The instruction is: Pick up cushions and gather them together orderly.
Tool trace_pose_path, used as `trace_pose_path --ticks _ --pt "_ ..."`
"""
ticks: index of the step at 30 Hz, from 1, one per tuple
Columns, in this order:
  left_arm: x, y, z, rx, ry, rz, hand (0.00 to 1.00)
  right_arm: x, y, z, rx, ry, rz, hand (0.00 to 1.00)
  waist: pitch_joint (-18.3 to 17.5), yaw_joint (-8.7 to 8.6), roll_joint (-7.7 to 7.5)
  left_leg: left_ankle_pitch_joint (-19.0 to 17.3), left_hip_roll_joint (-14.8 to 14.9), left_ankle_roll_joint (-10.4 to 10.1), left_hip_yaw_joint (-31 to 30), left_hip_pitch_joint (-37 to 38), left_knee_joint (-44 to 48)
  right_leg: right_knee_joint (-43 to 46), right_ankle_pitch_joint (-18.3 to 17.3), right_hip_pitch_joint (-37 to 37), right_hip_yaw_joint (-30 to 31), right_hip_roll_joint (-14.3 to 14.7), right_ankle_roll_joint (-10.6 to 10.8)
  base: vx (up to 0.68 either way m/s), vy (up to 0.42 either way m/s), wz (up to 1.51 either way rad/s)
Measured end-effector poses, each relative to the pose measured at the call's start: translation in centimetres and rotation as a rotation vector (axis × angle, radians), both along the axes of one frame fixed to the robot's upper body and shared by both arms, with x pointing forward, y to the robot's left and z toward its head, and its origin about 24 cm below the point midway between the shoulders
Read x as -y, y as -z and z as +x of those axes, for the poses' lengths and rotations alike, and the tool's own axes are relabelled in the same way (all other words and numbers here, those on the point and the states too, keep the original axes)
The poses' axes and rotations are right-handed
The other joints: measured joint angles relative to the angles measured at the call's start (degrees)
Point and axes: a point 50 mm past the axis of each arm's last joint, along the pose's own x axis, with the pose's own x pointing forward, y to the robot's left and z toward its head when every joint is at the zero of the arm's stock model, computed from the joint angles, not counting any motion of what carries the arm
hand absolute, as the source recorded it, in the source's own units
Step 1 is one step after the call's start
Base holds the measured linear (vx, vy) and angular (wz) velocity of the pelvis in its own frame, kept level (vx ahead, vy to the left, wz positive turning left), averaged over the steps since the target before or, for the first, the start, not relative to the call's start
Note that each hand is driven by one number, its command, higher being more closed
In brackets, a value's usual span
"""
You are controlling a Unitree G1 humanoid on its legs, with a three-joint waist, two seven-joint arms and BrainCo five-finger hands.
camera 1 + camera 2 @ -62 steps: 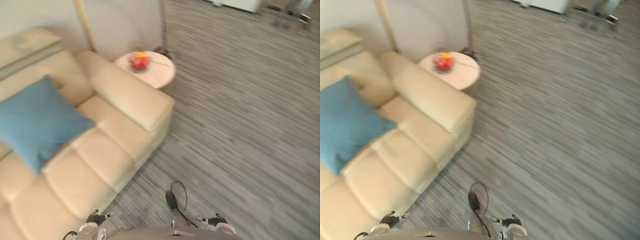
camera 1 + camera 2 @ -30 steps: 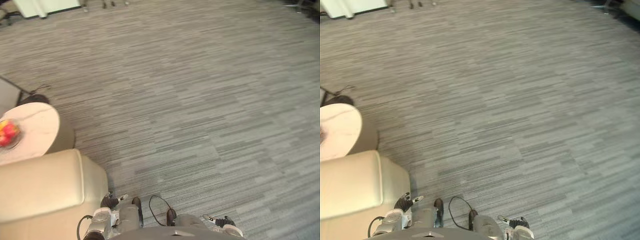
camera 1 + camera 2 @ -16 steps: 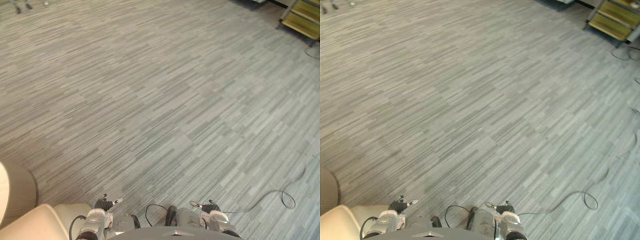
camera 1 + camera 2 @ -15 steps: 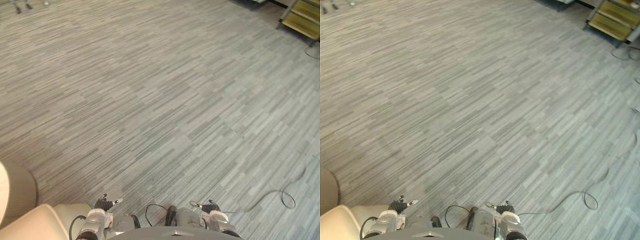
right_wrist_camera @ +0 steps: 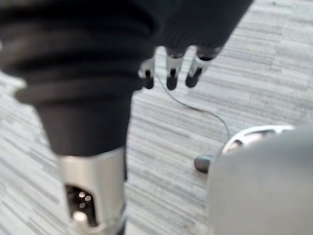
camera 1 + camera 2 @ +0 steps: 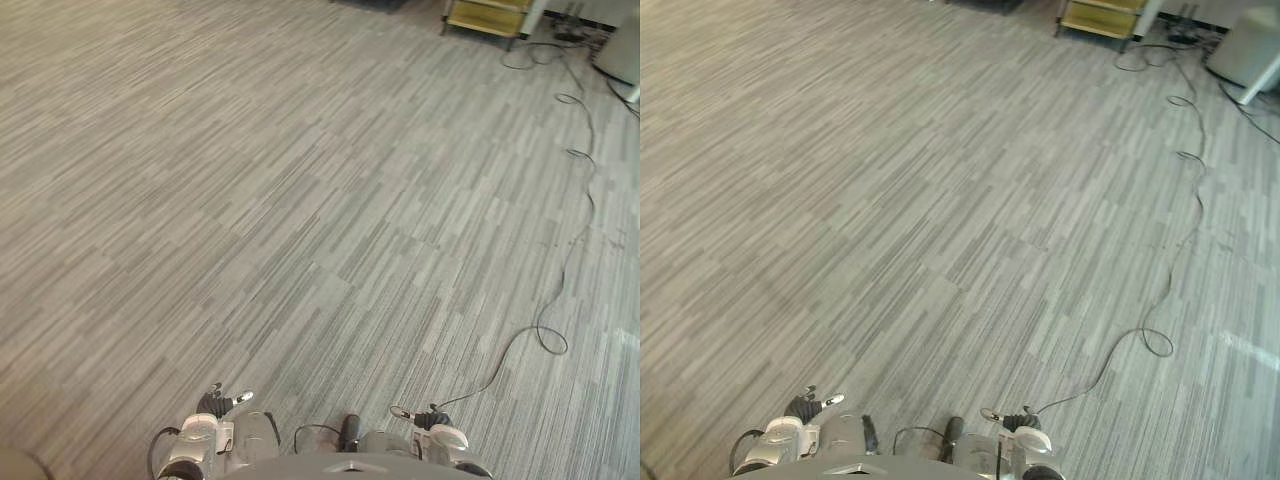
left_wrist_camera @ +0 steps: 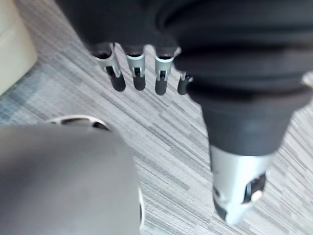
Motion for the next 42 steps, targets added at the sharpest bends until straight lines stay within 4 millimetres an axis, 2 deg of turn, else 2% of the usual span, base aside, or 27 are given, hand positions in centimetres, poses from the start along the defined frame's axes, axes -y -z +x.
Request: trace_pose_path --ticks 3,4,5,7,9,10,11,12,13,14,15,16,17,18,20,23,25,28,30,31,32,33,35,37,39,40,42 --pt "-0.2 0.0 -0.2 -0.002 -0.012 0.003 0.00 0.1 0.0 0.0 0.004 0.009 -0.003 0.00 0.2 0.04 0.33 0.9 -2.8 -1.3 -3.6 -2.0 -15.4 -0.3 -1.0 0.2 4.1 -1.2 1.8 0.14 0.212 -0.96" --pt "-0.1 0.1 -0.5 -0.008 -0.018 -0.002 0.00 0.3 -0.1 -0.3 0.003 0.017 -0.015 0.00 0.2 0.23 0.88 4.3 -3.0 -2.2 -4.6 -1.3 -21.2 -0.5 -1.3 0.3 5.2 -1.1 3.1 0.22 0.279 -1.00" --pt "-0.2 0.3 -1.0 -0.022 -0.029 -0.003 0.00 0.3 -0.2 -0.3 0.015 0.020 -0.024 0.00 -0.2 1.00 1.06 6.3 -4.7 -1.1 -3.6 0.3 -23.4 -0.4 -1.0 0.8 7.5 -1.8 4.7 0.33 0.306 -0.87" --pt "-0.7 0.2 -1.0 -0.018 -0.034 0.008 0.00 -0.2 -0.1 -0.6 0.025 0.030 -0.012 0.00 -0.4 1.10 -0.82 7.9 -5.8 -0.8 0.6 3.4 -26.0 3.6 -2.5 1.2 7.5 -1.9 4.6 0.43 0.163 -0.41" --pt "-0.9 0.2 -1.3 -0.024 -0.041 0.012 0.00 -0.6 -0.1 -0.5 0.028 0.024 -0.005 0.00 -0.1 1.75 -1.52 8.1 -4.7 -0.6 2.5 1.3 -19.6 2.9 -1.7 3.4 7.5 -0.7 2.2 0.25 0.043 -0.37" --pt "-1.5 0.2 -1.4 -0.015 -0.076 0.017 0.00 -1.0 -0.4 0.6 0.054 0.016 0.003 0.00 0.3 2.79 -1.69 5.2 -4.4 -1.8 0.9 -6.1 -9.6 -0.4 -2.7 4.9 9.4 -1.9 1.7 0.32 0.152 -0.74" --pt "-1.2 0.5 -2.1 -0.036 -0.108 -0.001 0.00 -0.7 -0.7 1.4 0.076 0.025 0.000 0.00 0.1 2.70 -1.66 5.9 -7.1 0.1 -2.7 -6.6 -20.0 -1.7 -4.5 4.9 12.2 -2.5 3.2 0.30 0.200 -0.85" --pt "-1.0 0.7 -2.8 -0.053 -0.113 -0.006 0.00 -0.8 -0.8 1.7 0.084 0.029 0.002 0.00 0.0 2.77 -1.11 9.4 -7.0 1.9 -2.9 -6.7 -20.6 -1.8 -5.7 5.1 13.1 -2.4 3.6 0.29 0.269 -0.80" --pt "-1.1 0.9 -3.8 -0.082 -0.139 -0.008 0.00 -1.3 -0.7 1.7 0.088 0.041 0.022 0.00 -0.7 2.83 -1.75 7.1 -7.9 3.5 -0.8 -5.8 -19.9 -0.1 -8.5 4.6 15.4 -4.1 3.0 0.30 0.235 -0.59" --pt "-1.6 1.0 -4.4 -0.092 -0.143 0.002 0.00 -2.2 -0.3 1.1 0.072 0.046 0.046 0.00 -1.9 2.75 -3.54 5.5 -9.7 4.0 0.3 -5.3 -20.0 2.6 -10.4 3.4 16.3 -5.7 3.8 0.39 0.242 -0.51" --pt "-2.0 1.0 -4.8 -0.104 -0.142 0.013 0.00 -2.8 0.2 -0.3 0.039 0.060 0.069 0.00 -3.1 2.83 -5.15 3.7 -11.3 4.5 1.7 -4.2 -20.2 11.4 -12.0 -0.5 17.9 -7.7 6.9 0.35 0.164 -0.26" --pt "-2.1 1.0 -4.8 -0.105 -0.142 0.017 0.00 -2.8 0.2 -0.2 0.043 0.061 0.068 0.00 -3.5 2.88 -5.55 3.2 -11.6 4.9 2.6 -3.5 -20.3 16.4 -12.4 -2.5 18.4 -8.1 8.0 0.37 0.154 -0.30" --pt "-2.3 1.0 -5.0 -0.108 -0.136 0.024 0.00 -2.8 0.2 -0.2 0.046 0.062 0.068 0.00 -3.7 2.90 -6.16 2.1 -12.1 5.6 3.7 -1.5 -20.5 25.9 -11.6 -6.1 18.7 -8.7 10.8 0.30 0.117 -0.26" --pt "-2.3 0.9 -4.9 -0.108 -0.130 0.027 0.00 -2.8 0.1 -0.1 0.053 0.062 0.066 0.00 -3.6 2.82 -6.40 1.6 -12.3 6.2 4.2 0.0 -20.7 31.3 -9.9 -8.0 18.6 -9.2 12.4 0.37 0.135 -0.31" --pt "-2.4 1.0 -5.1 -0.115 -0.109 0.033 0.00 -2.4 -0.2 0.0 0.080 0.060 0.056 0.00 -3.5 1.81 -6.28 -0.8 -12.7 6.6 4.8 6.8 -21.7 48.9 -0.9 -13.6 15.9 -11.2 14.0 0.41 0.089 -0.14" --pt "-2.5 0.7 -4.3 -0.093 -0.090 0.042 0.00 -2.2 -0.5 0.3 0.106 0.060 0.047 0.00 -3.5 0.88 -6.15 -1.3 -12.4 6.5 4.3 14.4 -26.9 56.6 -3.9 -19.2 7.0 -13.1 8.5 0.39 -0.018 0.01" --pt "-2.2 0.7 -4.0 -0.088 -0.089 0.034 0.00 -1.4 -0.7 0.5 0.114 0.075 0.028 0.00 -2.8 0.10 -5.30 -0.7 -11.0 5.2 4.5 21.0 -32.2 50.0 -8.3 -21.6 -1.9 -13.3 5.4 0.43 -0.089 -0.03" --pt "-1.8 0.7 -3.7 -0.082 -0.075 0.029 0.00 -0.9 -0.8 0.5 0.118 0.086 0.019 0.00 -2.4 -1.55 -4.50 -0.5 -9.4 4.9 5.1 26.2 -36.3 34.8 -8.0 -25.0 -6.3 -11.7 3.7 0.44 -0.155 0.00" --pt "-1.8 0.8 -3.6 -0.089 -0.055 0.032 0.00 -0.8 -0.9 0.8 0.126 0.084 0.018 0.00 -2.3 -2.03 -4.67 -0.4 -8.9 4.6 4.8 28.8 -38.6 18.1 -1.2 -26.5 -5.3 -9.9 4.3 0.59 -0.287 0.16" --pt "-2.0 0.7 -3.4 -0.080 -0.052 0.039 0.00 -0.9 -0.7 0.5 0.114 0.087 0.022 0.00 -2.1 -2.50 -5.86 -0.1 -9.8 3.8 3.0 31.8 -40.1 4.9 6.1 -24.8 -3.5 -9.5 4.9 0.68 -0.351 0.30" --pt "-1.7 0.7 -3.4 -0.085 -0.053 0.032 0.00 -1.0 -0.7 0.5 0.116 0.089 0.027 0.00 -1.6 -2.67 -5.82 0.2 -9.3 1.6 1.0 34.3 -40.4 5.2 15.9 -23.2 -2.3 -8.9 2.0 0.58 -0.299 0.25" --pt "-1.7 0.8 -3.4 -0.089 -0.053 0.031 0.00 -0.8 -0.8 0.7 0.123 0.087 0.023 0.00 -1.5 -2.63 -4.96 0.6 -8.7 1.2 0.6 34.8 -40.3 7.1 16.2 -23.6 -2.3 -8.5 0.9 0.43 -0.243 -0.07" --pt "-0.1 1.1 -3.2 -0.096 -0.034 -0.002 0.00 0.2 -1.4 1.6 0.151 0.075 0.004 0.00 -2.0 -2.75 -1.70 4.6 -5.9 0.1 -3.5 34.5 -37.9 16.5 7.3 -26.3 -2.7 -6.8 0.6 0.52 -0.320 -0.18" --pt "0.4 1.1 -3.2 -0.095 -0.037 -0.014 0.00 0.6 -1.3 1.3 0.143 0.103 0.003 0.00 -2.3 -2.91 -0.41 7.0 -2.9 -1.6 -7.2 32.4 -29.4 18.7 3.1 -24.4 -4.0 -4.5 0.5 0.51 -0.256 -0.05" --pt "0.2 1.0 -2.8 -0.080 -0.056 -0.017 0.00 0.5 -1.1 0.9 0.130 0.104 0.005 0.00 -2.1 -3.21 0.07 13.7 -0.2 -3.7 -11.5 27.0 -14.9 18.0 0.6 -20.1 -5.3 -2.4 -0.3 0.43 -0.171 -0.01" --pt "0.2 0.9 -2.6 -0.070 -0.064 -0.021 0.00 0.4 -0.9 0.5 0.116 0.096 0.006 0.00 -2.0 -2.96 0.32 22.6 1.1 -4.8 -13.8 21.9 -2.6 16.1 -1.1 -16.0 -5.0 -0.8 -1.0 0.56 -0.128 -0.13" --pt "0.2 0.6 -2.1 -0.041 -0.061 -0.025 0.00 -0.1 -0.7 0.2 0.103 0.080 0.013 0.00 -1.5 -2.48 0.43 18.9 3.1 -3.8 -11.8 13.9 13.4 13.6 -2.4 -11.0 -3.7 1.2 -1.9 0.54 -0.069 -0.31"
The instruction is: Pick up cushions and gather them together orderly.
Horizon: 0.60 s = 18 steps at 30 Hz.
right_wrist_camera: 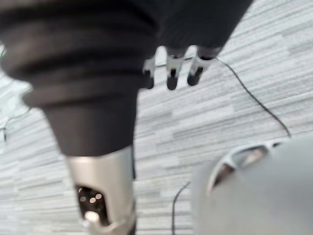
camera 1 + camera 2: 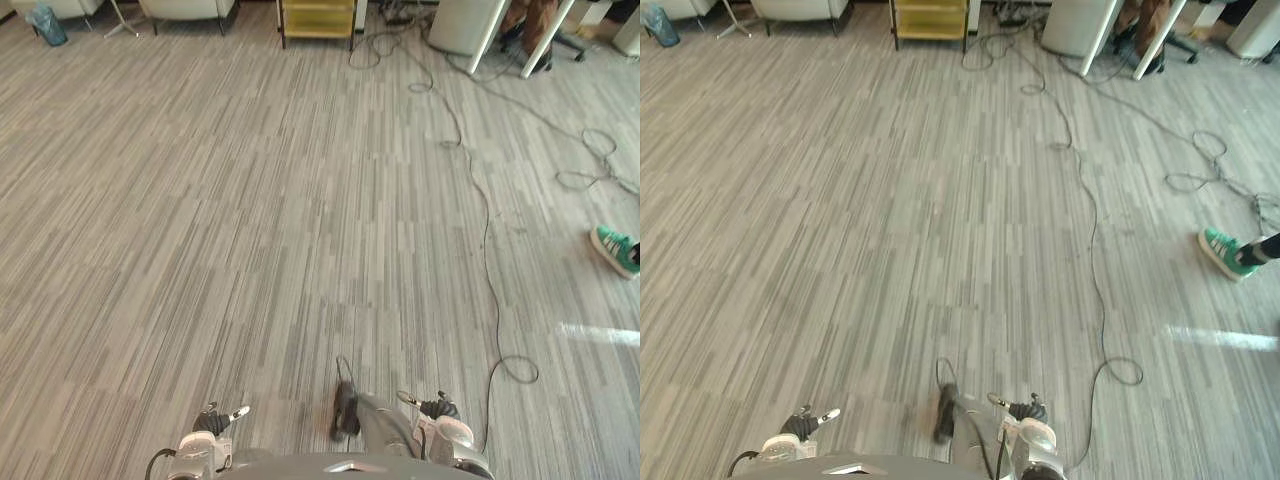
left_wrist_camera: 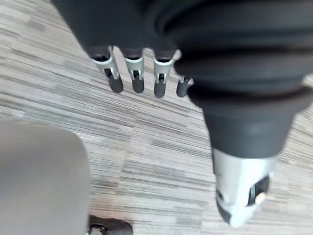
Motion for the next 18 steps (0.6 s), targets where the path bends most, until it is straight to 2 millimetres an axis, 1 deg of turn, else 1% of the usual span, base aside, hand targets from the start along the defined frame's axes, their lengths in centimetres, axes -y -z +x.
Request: trace_pose_path --ticks 1,2,3,4,5,6,7,8,9,10,11,12,13,14,15,16,17,18 --pt "-0.1 -0.3 0.6 0.031 0.001 0.001 0.00 -0.2 0.0 0.1 0.000 -0.003 0.006 0.00 0.6 0.77 -0.49 -4.1 0.1 1.3 2.7 -4.4 5.0 -2.3 -0.6 4.1 1.5 0.7 -0.2 0.33 -0.005 -0.36" --pt "-0.1 -0.4 0.9 0.042 0.000 -0.001 0.00 -0.2 0.1 -0.1 -0.006 -0.001 0.009 0.00 0.7 1.18 -0.67 -6.1 -0.2 2.1 4.0 -6.7 5.7 -4.0 -0.7 6.5 2.1 0.8 0.0 0.50 0.037 -0.39" --pt "0.0 -0.6 1.2 0.061 -0.003 -0.003 0.00 -0.1 0.2 -0.5 -0.020 0.003 0.008 0.00 0.7 1.62 -0.58 -9.6 -1.0 2.9 6.3 -11.7 4.2 -7.5 -1.1 10.6 3.3 0.8 0.7 0.40 0.057 -0.28" --pt "0.0 -0.7 1.3 0.071 -0.002 -0.001 0.00 -0.1 0.3 -0.6 -0.025 0.003 0.007 0.00 0.7 1.76 -0.57 -10.8 -1.3 2.9 7.0 -13.5 2.4 -8.7 -1.3 12.1 3.8 0.7 0.9 0.50 0.102 -0.39" --pt "-0.1 -0.9 1.5 0.089 -0.006 0.002 0.00 -0.2 0.4 -0.7 -0.037 0.003 0.010 0.00 0.8 2.40 -0.71 -12.9 -2.2 3.5 8.8 -16.8 -5.0 -11.3 -1.3 15.3 5.2 0.2 1.0 0.35 0.100 -0.37" --pt "-0.1 -0.9 1.6 0.093 -0.009 0.002 0.00 -0.2 0.5 -0.8 -0.043 0.005 0.012 0.00 0.7 2.73 -0.85 -13.3 -3.0 3.5 9.6 -17.7 -10.7 -12.2 -1.5 16.4 5.8 -0.3 1.3 0.46 0.165 -0.55" --pt "-0.1 -1.0 1.7 0.097 -0.004 0.004 0.00 -0.2 0.6 -1.0 -0.052 0.013 0.016 0.00 0.7 3.34 -1.00 -12.0 -5.6 2.5 9.9 -18.1 -26.9 -13.2 -2.4 18.0 6.8 -1.7 2.9 0.37 0.169 -0.46" --pt "-0.1 -1.0 1.7 0.097 0.001 0.004 0.00 -0.1 0.6 -1.0 -0.054 0.013 0.016 0.00 0.7 3.63 -0.94 -10.0 -6.8 2.0 9.5 -17.9 -35.9 -13.6 -3.0 18.8 7.5 -2.2 4.0 0.49 0.256 -0.68" --pt "-0.3 -0.9 1.6 0.091 0.010 0.013 0.00 -0.2 0.7 -1.2 -0.064 0.012 0.017 0.00 0.7 4.86 -1.08 -1.8 -7.5 1.4 9.6 -17.8 -44.5 -15.2 -4.3 20.8 9.9 -3.0 5.1 0.68 0.347 -0.75" --pt "-0.8 -0.8 1.1 0.074 0.011 0.025 0.00 -0.6 0.9 -1.3 -0.075 0.009 0.027 0.00 -0.2 5.52 -2.54 0.6 -9.3 5.2 11.1 -17.2 -44.1 -17.0 -4.9 22.1 11.9 -4.5 5.6 0.73 0.332 -0.64" --pt "-1.3 -0.8 1.0 0.067 0.014 0.039 0.00 -1.1 1.0 -1.3 -0.080 0.012 0.041 0.00 -0.7 5.15 -3.58 -1.2 -10.2 6.1 11.4 -17.3 -42.5 -17.5 -4.6 22.7 12.7 -5.5 5.2 0.52 0.211 -0.26" --pt "-1.5 -0.8 0.9 0.060 0.014 0.045 0.00 -1.3 1.2 -1.5 -0.092 0.017 0.050 0.00 -0.6 4.65 -3.93 -2.0 -10.2 8.1 11.5 -18.0 -39.9 -18.3 -2.8 23.5 13.1 -5.5 4.8 0.54 0.219 -0.02" --pt "-1.9 -0.6 0.5 0.036 0.004 0.056 0.00 -1.8 1.2 -1.1 -0.091 0.015 0.059 0.00 0.0 4.64 -4.49 -5.0 -8.9 9.1 11.6 -20.4 -30.9 -18.2 0.5 24.9 14.6 -6.4 5.6 0.58 0.314 -0.23" --pt "-2.5 -0.4 -0.6 0.009 -0.013 0.066 0.00 -2.4 1.5 -1.5 -0.104 0.015 0.071 0.00 -0.9 5.77 -6.10 -7.6 -9.5 9.7 10.7 -22.3 -26.2 -14.1 -0.4 24.3 16.5 -7.4 7.5 0.68 0.329 -0.40" --pt "-2.3 -0.1 -1.4 -0.013 -0.013 0.063 0.00 -2.1 1.6 -2.0 -0.116 0.015 0.065 0.00 -2.2 6.22 -5.53 -7.8 -9.9 9.8 10.1 -21.2 -29.8 -10.1 -1.3 23.0 16.8 -7.3 8.9 0.55 0.299 -0.31" --pt "-2.9 0.3 -3.0 -0.074 0.001 0.081 0.00 -2.4 1.9 -3.0 -0.142 0.000 0.069 0.00 -3.6 5.83 -7.31 -14.4 -13.1 9.8 10.1 -19.2 -30.0 7.0 -4.3 17.0 18.4 -10.6 13.8 0.47 0.188 0.06" --pt "-3.3 0.3 -3.2 -0.088 0.016 0.092 0.00 -2.5 2.0 -3.2 -0.154 -0.001 0.073 0.00 -4.0 5.18 -8.41 -15.2 -14.4 10.1 10.1 -18.4 -30.3 13.8 -3.2 14.1 19.5 -11.5 15.6 0.49 0.188 0.31" --pt "-3.5 0.3 -3.3 -0.102 0.033 0.102 0.00 -2.5 2.0 -3.3 -0.162 -0.001 0.073 0.00 -4.0 4.71 -9.03 -16.1 -15.6 10.0 10.1 -17.2 -30.5 21.7 -0.4 10.8 20.8 -12.1 18.6 0.42 0.091 0.36"
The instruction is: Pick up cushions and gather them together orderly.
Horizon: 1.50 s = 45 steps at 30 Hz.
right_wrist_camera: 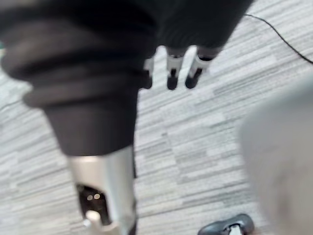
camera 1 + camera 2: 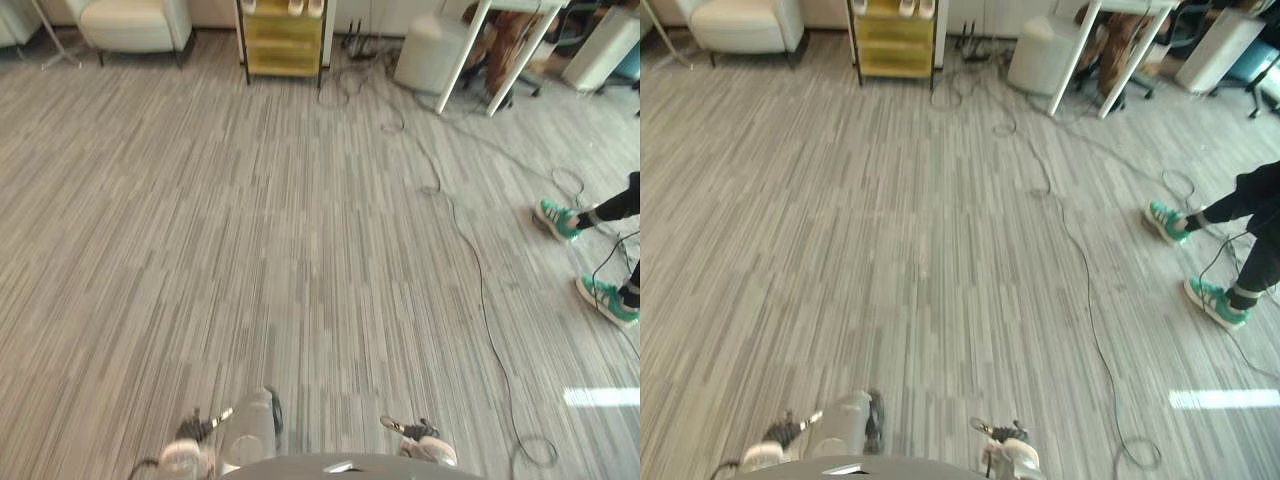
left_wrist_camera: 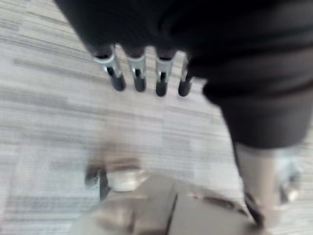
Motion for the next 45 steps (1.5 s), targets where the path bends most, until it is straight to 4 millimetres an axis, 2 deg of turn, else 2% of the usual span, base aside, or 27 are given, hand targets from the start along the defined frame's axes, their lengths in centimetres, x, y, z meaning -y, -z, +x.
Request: trace_pose_path --ticks 1,2,4,5,8,11,12,13,14,15,16,17,20,24,27,28,29,30,31,34,35,37,38,40,41,43,45 --pt "0.0 0.0 0.0 -0.010 0.004 0.000 0.00 0.1 0.0 0.0 0.005 0.006 0.000 0.00 0.6 -0.60 0.13 -1.4 -1.1 0.3 -0.4 2.6 -0.1 9.9 2.4 -4.0 -0.1 -0.5 1.1 0.52 0.123 0.25" --pt "0.1 0.1 -0.4 -0.024 0.003 -0.002 0.00 0.7 -0.3 0.4 0.025 0.007 -0.016 0.00 1.5 -1.02 0.59 -2.9 -2.1 1.4 -0.7 8.0 -1.3 19.2 1.2 -7.5 -3.2 -1.5 -1.8 0.52 0.134 0.14" --pt "0.3 0.2 -0.4 -0.029 0.021 -0.005 0.00 0.9 -0.4 0.6 0.044 -0.001 -0.015 0.00 1.5 -1.49 1.13 -3.9 -3.1 1.8 -1.0 15.5 -6.3 22.1 -2.6 -11.3 -9.1 -2.3 -7.6 0.55 0.090 0.22" --pt "0.5 0.1 0.2 -0.015 0.031 -0.008 0.00 1.1 -0.7 1.2 0.072 -0.003 -0.026 0.00 1.6 -2.27 1.69 -4.4 -3.2 1.9 -2.4 19.7 -9.5 18.5 -5.6 -14.5 -13.9 -2.1 -9.7 0.57 0.034 0.40" --pt "0.9 0.1 0.7 0.000 0.028 -0.017 0.00 1.5 -1.1 2.0 0.111 0.008 -0.037 0.00 2.2 -2.78 2.51 -5.0 -2.3 1.3 -3.8 25.7 -14.2 5.0 -7.2 -19.9 -17.3 0.1 -11.2 0.50 -0.044 0.36" --pt "1.3 0.1 1.1 0.011 0.016 -0.029 0.00 2.2 -1.5 2.4 0.131 0.032 -0.053 0.00 3.0 -3.78 3.55 -5.5 -0.1 0.6 -6.2 32.2 -20.0 -22.7 2.1 -22.3 -16.0 4.6 -11.1 0.61 -0.147 0.55" --pt "1.1 0.1 0.9 0.010 0.005 -0.027 0.00 2.5 -1.4 2.0 0.119 0.035 -0.059 0.00 3.2 -4.23 3.21 -5.6 -0.1 0.4 -8.5 34.6 -21.3 -31.1 7.1 -22.0 -12.6 5.6 -10.4 0.68 -0.235 0.88" --pt "1.4 0.2 0.8 0.007 -0.010 -0.035 0.00 2.9 -1.4 1.5 0.104 0.037 -0.067 0.00 3.2 -4.63 3.29 -5.8 0.9 0.0 -10.7 36.2 -20.5 -29.3 14.4 -21.6 -10.1 6.0 -11.0 0.81 -0.309 0.89" --pt "1.9 0.3 0.5 0.002 -0.018 -0.048 0.00 3.4 -1.4 1.2 0.092 0.041 -0.078 0.00 3.1 -4.78 4.64 -5.7 1.9 -0.2 -12.0 35.9 -18.2 -26.2 15.1 -21.9 -10.1 6.7 -11.6 0.80 -0.325 0.75" --pt "2.9 0.3 0.9 0.018 -0.031 -0.076 0.00 4.4 -1.5 1.0 0.085 0.057 -0.098 0.00 3.5 -4.67 7.23 -4.6 4.0 -2.0 -13.0 33.6 -11.1 -21.8 11.3 -21.9 -12.1 7.3 -12.9 0.66 -0.276 0.50" --pt "3.2 0.4 0.9 0.020 -0.036 -0.083 0.00 4.7 -1.6 1.0 0.086 0.060 -0.105 0.00 3.5 -4.75 8.20 -3.7 5.0 -3.6 -13.1 31.4 -6.0 -20.8 9.8 -21.5 -12.9 7.7 -13.6 0.80 -0.306 0.42" --pt "3.2 0.3 1.0 0.029 -0.069 -0.092 0.00 5.1 -1.8 1.0 0.090 0.060 -0.118 0.00 3.5 -4.93 9.81 4.6 7.4 -5.9 -13.2 24.2 10.3 -19.8 6.1 -18.8 -14.5 8.9 -14.9 0.68 -0.232 0.24" --pt "3.0 0.1 1.5 0.055 -0.075 -0.088 0.00 4.9 -1.7 1.0 0.089 0.051 -0.115 0.00 4.3 -4.08 9.98 6.1 12.3 -7.2 -9.9 16.8 30.4 -23.1 2.7 -10.0 -14.4 11.6 -16.5 0.57 -0.163 0.00" --pt "2.4 -0.5 2.5 0.102 -0.047 -0.067 0.00 3.8 -1.5 1.1 0.083 0.008 -0.093 0.00 4.7 -2.91 8.42 3.4 14.4 -5.5 -4.8 6.2 37.1 -29.7 -0.2 1.7 -14.1 12.0 -15.9 0.51 -0.085 -0.01" --pt "2.2 -0.7 3.0 0.118 -0.014 -0.051 0.00 2.5 -1.3 1.9 0.096 0.021 -0.054 0.00 5.3 -2.05 7.34 -0.1 12.2 -6.0 0.4 -0.4 18.6 -36.3 0.4 8.9 -14.4 10.1 -14.8 0.61 0.106 0.05" --pt "2.1 -0.7 3.0 0.115 -0.004 -0.042 0.00 2.5 -1.1 1.4 0.078 0.044 -0.046 0.00 5.6 -1.97 6.85 2.6 8.6 -6.1 1.4 0.2 1.4 -37.0 0.4 10.5 -14.9 8.3 -14.8 0.47 0.211 0.03" --pt "2.3 -0.7 3.0 0.114 0.006 -0.046 0.00 2.7 -1.1 1.7 0.084 0.054 -0.048 0.00 5.7 -1.36 6.67 10.3 6.0 -5.5 0.8 0.6 -13.0 -37.7 -0.2 12.1 -14.7 6.8 -13.8 0.46 0.229 -0.13" --pt "2.4 -0.6 2.8 0.106 0.010 -0.049 0.00 2.6 -1.0 1.4 0.076 0.057 -0.047 0.00 5.8 -0.48 6.32 16.6 5.0 -6.4 0.8 1.9 -17.5 -38.4 -0.7 13.2 -14.0 5.9 -13.1 0.48 0.229 -0.23" --pt "2.1 -0.6 2.8 0.098 0.008 -0.042 0.00 2.2 -1.0 1.4 0.076 0.050 -0.041 0.00 5.6 0.05 5.67 19.4 3.0 -3.1 1.4 3.9 -19.6 -39.2 -0.6 14.3 -13.3 5.1 -13.1 0.38 0.168 -0.10" --pt "1.3 -0.6 2.7 0.091 0.013 -0.024 0.00 0.8 -0.9 2.1 0.086 0.040 -0.007 0.00 5.4 -0.68 3.55 15.8 2.0 -0.6 1.2 2.6 -15.0 -39.3 3.9 14.5 -11.7 3.6 -12.2 0.50 0.280 0.15" --pt "0.9 -0.4 2.1 0.070 0.000 -0.019 0.00 0.5 -0.8 1.9 0.082 0.042 0.002 0.00 5.1 -0.57 2.49 12.4 1.7 0.4 1.4 2.6 -10.8 -38.7 4.8 15.7 -10.4 2.9 -11.3 0.40 0.208 0.01" --pt "0.8 -0.2 1.4 0.045 -0.014 -0.022 0.00 0.4 -0.6 1.5 0.067 0.043 0.008 0.00 3.5 -0.17 1.83 6.9 1.3 0.8 1.8 3.1 -6.8 -33.1 4.5 14.8 -8.7 1.7 -10.6 0.35 0.182 -0.14" --pt "0.9 -0.1 1.2 0.032 -0.007 -0.024 0.00 0.2 -0.4 1.3 0.058 0.040 0.014 0.00 2.9 0.50 1.64 4.6 0.6 0.6 2.5 4.7 -7.3 -24.0 4.0 10.7 -6.9 0.7 -9.8 0.24 0.148 -0.31" --pt "0.6 0.0 0.9 0.015 0.012 -0.015 0.00 0.3 -0.4 1.2 0.058 0.034 0.015 0.00 2.6 -0.10 1.25 3.3 -0.9 0.1 3.1 7.1 -9.2 -6.8 5.0 2.5 -5.0 -1.2 -5.0 0.26 0.174 -0.14" --pt "0.4 0.0 0.8 0.003 0.033 -0.006 0.00 0.5 -0.4 1.1 0.056 0.025 0.006 0.00 2.6 -1.17 1.10 2.9 -1.8 0.2 3.3 8.7 -10.0 3.5 4.9 -2.2 -4.5 -1.9 -4.0 0.31 0.172 0.10" --pt "0.5 0.0 0.8 -0.002 0.044 -0.004 0.00 1.0 -0.5 0.9 0.053 0.013 -0.009 0.00 2.7 -1.60 1.28 1.9 -3.1 1.0 4.1 13.3 -11.4 15.4 3.5 -9.2 -8.5 -3.5 -6.3 0.25 0.103 -0.05" --pt "0.4 0.0 0.5 -0.010 0.042 -0.004 0.00 0.9 -0.6 1.3 0.069 0.005 -0.013 0.00 2.8 -2.10 1.40 1.3 -3.2 0.9 4.1 16.9 -12.7 16.3 -0.5 -11.5 -12.5 -3.2 -8.0 0.27 0.045 -0.03"
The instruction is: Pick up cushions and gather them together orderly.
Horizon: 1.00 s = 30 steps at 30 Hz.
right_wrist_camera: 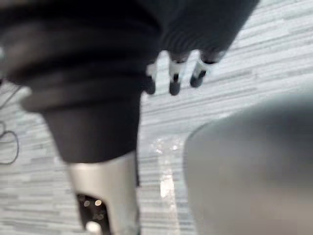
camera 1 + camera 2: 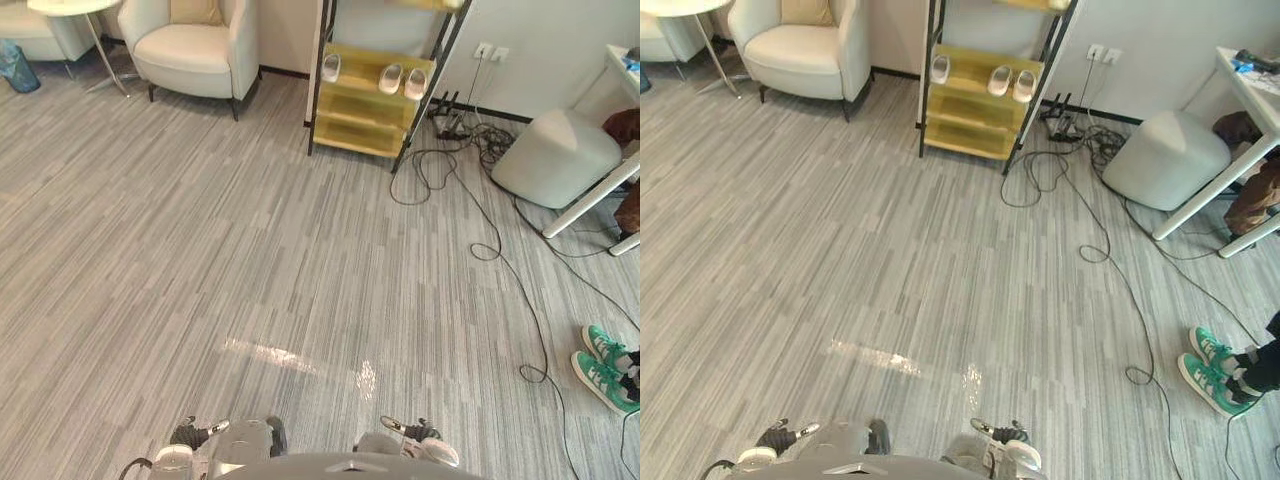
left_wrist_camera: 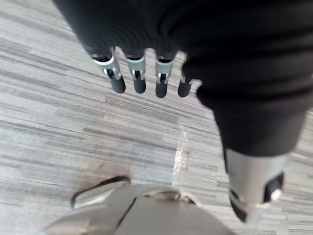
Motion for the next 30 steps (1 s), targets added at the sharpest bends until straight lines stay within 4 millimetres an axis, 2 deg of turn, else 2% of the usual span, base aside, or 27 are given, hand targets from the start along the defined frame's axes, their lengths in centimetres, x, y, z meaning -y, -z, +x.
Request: trace_pose_path --ticks 2,3,5,6,7,8,11,12,13,14,15,16,18,21,23,24,25,27,28,30 --pt "0.0 -0.1 0.4 0.010 0.003 0.001 0.00 -0.1 -0.1 0.2 0.014 -0.003 -0.002 0.00 0.0 -0.42 0.01 0.0 0.1 0.0 -0.4 3.3 -2.6 -8.1 -4.5 -1.7 -3.9 2.0 -0.4 0.21 -0.011 0.15" --pt "0.0 -0.2 0.7 0.020 0.005 0.001 0.00 -0.1 -0.1 0.3 0.017 -0.003 -0.002 0.00 0.0 -0.50 0.00 -0.1 0.1 -0.1 -0.5 3.8 -3.1 -10.4 -5.1 -2.1 -4.3 2.4 -0.8 0.20 -0.075 0.16" --pt "0.2 -0.2 1.0 0.028 0.007 -0.003 0.00 -0.1 -0.3 0.6 0.033 0.001 -0.003 0.00 0.2 -1.11 0.51 -0.6 1.0 -1.1 -1.5 5.0 -4.0 -24.3 -4.6 -3.1 -6.7 4.4 -2.1 0.24 -0.115 0.18" --pt "0.2 -0.2 1.0 0.028 0.006 -0.003 0.00 -0.1 -0.3 0.6 0.032 0.002 -0.002 0.00 0.2 -1.06 0.47 -0.7 1.1 -1.6 -1.6 5.1 -4.4 -29.0 -3.0 -2.8 -7.1 4.8 -3.2 0.18 -0.121 0.12" --pt "0.1 -0.2 0.9 0.027 0.005 -0.001 0.00 -0.2 -0.2 0.5 0.028 0.005 0.000 0.00 0.1 -1.07 0.18 -1.2 0.9 -2.5 -1.8 5.4 -4.5 -34.0 0.9 -2.6 -7.1 5.0 -5.6 0.15 -0.118 0.04" --pt "0.0 -0.2 0.9 0.026 0.000 0.001 0.00 -0.2 -0.2 0.3 0.024 0.012 0.002 0.00 0.0 -1.09 -0.40 -2.0 0.4 -3.6 -1.9 6.1 -4.3 -36.9 6.3 -1.9 -6.9 4.6 -6.1 0.24 -0.202 0.04" --pt "1.9 0.1 0.9 0.025 0.014 -0.039 0.00 1.0 -0.4 0.2 0.031 0.053 -0.018 0.00 -0.6 -1.61 3.48 -3.5 4.5 -6.1 -4.1 6.8 -4.0 -41.1 5.9 1.2 -10.1 8.6 -6.5 0.30 -0.237 0.20" --pt "2.0 0.1 0.9 0.025 0.014 -0.044 0.00 1.1 -0.4 0.2 0.032 0.057 -0.021 0.00 -0.6 -1.62 4.11 -3.6 5.2 -6.4 -4.3 6.7 -3.5 -42.1 5.8 1.8 -10.2 9.4 -6.5 0.27 -0.185 0.20" --pt "2.2 0.1 1.0 0.028 0.016 -0.050 0.00 1.3 -0.4 0.1 0.030 0.068 -0.023 0.00 -0.8 -1.65 5.31 -4.1 6.7 -7.3 -4.5 5.2 0.2 -43.8 5.4 3.3 -10.8 10.6 -6.9 0.23 -0.176 0.18" --pt "2.3 0.1 1.0 0.028 0.016 -0.051 0.00 1.3 -0.4 0.0 0.027 0.074 -0.023 0.00 -0.5 -1.59 4.95 -4.3 7.5 -7.7 -4.6 4.1 3.1 -44.5 5.3 4.0 -11.1 10.9 -7.0 0.17 -0.136 0.23" --pt "2.1 0.1 1.2 0.033 0.019 -0.053 0.00 1.3 -0.3 -0.2 0.023 0.077 -0.023 0.00 -0.1 -1.37 4.81 -4.4 9.4 -8.6 -4.6 0.9 11.6 -45.9 5.0 6.4 -11.6 11.6 -7.4 0.17 -0.117 0.14" --pt "2.2 0.0 1.3 0.038 0.019 -0.056 0.00 1.4 -0.3 -0.3 0.020 0.078 -0.024 0.00 0.1 -1.09 4.90 -4.6 10.4 -9.0 -4.5 -0.3 16.0 -46.3 4.8 7.6 -11.7 12.0 -7.8 0.13 -0.063 0.07" --pt "2.3 -0.2 1.8 0.063 0.024 -0.062 0.00 1.5 -0.3 -0.5 0.014 0.074 -0.029 0.00 0.2 -0.68 5.25 -5.0 12.8 -8.3 -4.6 -3.6 24.1 -46.3 3.8 9.9 -11.2 12.5 -7.8 0.15 -0.007 -0.16" --pt "2.2 -0.3 1.8 0.067 0.023 -0.060 0.00 1.5 -0.2 -0.7 0.008 0.075 -0.032 0.00 0.2 -0.20 5.24 -5.5 14.2 -7.9 -5.6 -7.2 22.2 -46.3 3.1 10.5 -8.5 12.5 -7.5 0.13 0.090 -0.47" --pt "2.2 -0.2 1.8 0.066 0.023 -0.059 0.00 1.5 -0.2 -0.7 0.009 0.076 -0.033 0.00 0.2 -0.12 5.24 -4.9 14.0 -8.1 -7.9 -7.5 14.7 -46.0 3.2 10.4 -6.6 12.4 -5.8 0.11 0.212 -0.57" --pt "2.1 -0.3 1.8 0.066 0.022 -0.057 0.00 1.4 -0.3 -0.5 0.016 0.073 -0.031 0.00 0.4 -0.14 5.52 -2.5 13.4 -9.4 -8.9 -6.7 10.8 -44.5 2.6 10.3 -5.0 11.9 -4.4 0.14 0.289 -0.39" --pt "1.3 -0.4 1.7 0.063 0.022 -0.035 0.00 0.9 -0.2 -0.6 0.016 0.063 -0.024 0.00 0.1 -0.21 4.13 -1.5 11.0 -8.5 -7.7 -5.2 8.0 -44.7 2.8 10.0 -3.7 10.6 -3.3 0.11 0.222 -0.23" --pt "1.0 -0.4 1.9 0.066 0.023 -0.028 0.00 0.6 -0.1 -0.9 0.011 0.049 -0.019 0.00 -0.8 0.11 2.43 -1.0 9.2 -7.8 -7.3 -4.6 8.0 -47.8 4.3 10.6 -2.8 9.8 -2.4 0.13 0.183 -0.16" --pt "1.0 -0.4 1.9 0.067 0.023 -0.028 0.00 0.5 -0.1 -1.0 0.006 0.050 -0.016 0.00 -0.6 0.44 2.80 -1.0 8.3 -7.7 -7.7 -4.1 7.6 -50.1 5.5 11.9 -1.8 9.4 -2.1 0.16 0.215 -0.26" --pt "1.0 -0.4 1.9 0.061 0.023 -0.027 0.00 0.4 -0.1 -1.0 0.007 0.050 -0.015 0.00 -1.0 -0.08 2.03 -0.6 6.8 -7.2 -7.5 -3.1 6.1 -52.3 6.6 12.9 -0.7 8.4 -2.3 0.10 0.161 -0.14"
